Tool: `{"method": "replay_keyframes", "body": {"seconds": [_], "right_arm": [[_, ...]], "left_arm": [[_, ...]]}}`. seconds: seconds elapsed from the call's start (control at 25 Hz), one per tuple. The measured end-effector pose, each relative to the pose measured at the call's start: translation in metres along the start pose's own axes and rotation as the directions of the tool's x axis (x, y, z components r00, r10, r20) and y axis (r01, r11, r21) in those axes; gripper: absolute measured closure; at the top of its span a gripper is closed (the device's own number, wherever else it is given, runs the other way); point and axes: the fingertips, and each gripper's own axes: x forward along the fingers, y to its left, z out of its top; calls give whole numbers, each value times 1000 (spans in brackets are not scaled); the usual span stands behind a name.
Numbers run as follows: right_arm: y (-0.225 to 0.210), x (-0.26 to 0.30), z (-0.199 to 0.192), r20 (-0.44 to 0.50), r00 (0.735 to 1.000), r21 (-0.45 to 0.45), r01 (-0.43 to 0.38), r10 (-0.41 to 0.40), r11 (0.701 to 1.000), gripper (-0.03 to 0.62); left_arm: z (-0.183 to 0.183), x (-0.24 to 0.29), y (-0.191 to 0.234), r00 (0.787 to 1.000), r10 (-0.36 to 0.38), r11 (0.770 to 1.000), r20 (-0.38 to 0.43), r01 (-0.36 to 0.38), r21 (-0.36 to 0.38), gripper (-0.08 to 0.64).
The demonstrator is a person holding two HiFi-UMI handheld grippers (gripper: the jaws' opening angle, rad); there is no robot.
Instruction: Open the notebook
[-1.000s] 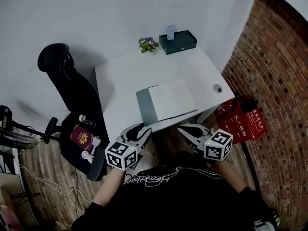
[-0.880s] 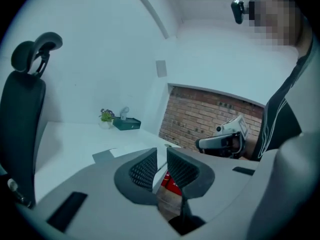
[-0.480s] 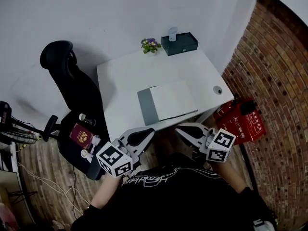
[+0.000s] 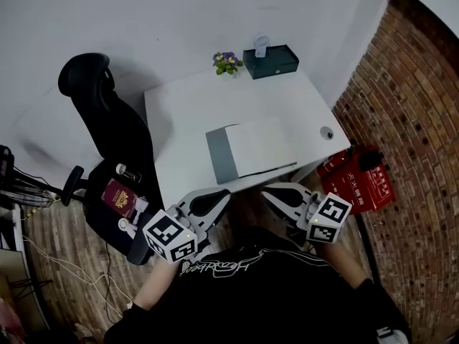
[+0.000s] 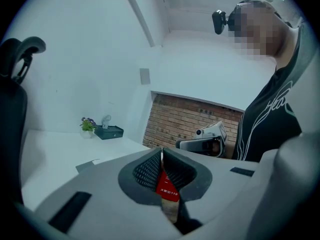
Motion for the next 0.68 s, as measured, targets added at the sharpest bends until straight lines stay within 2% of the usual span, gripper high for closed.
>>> {"method": "replay_keyframes", "body": {"seconds": [0.16, 0.68], "right_arm": [[-3, 2, -5, -7, 1000, 15, 0, 0, 1000, 594], [-16, 8, -6, -20, 1000, 15, -3, 3, 1000, 594]], "left_arm": [[-4, -2, 8, 999, 29, 999, -12, -29, 14, 520], [-10, 4, 26, 997, 67, 998, -37, -68, -5, 520]]}}
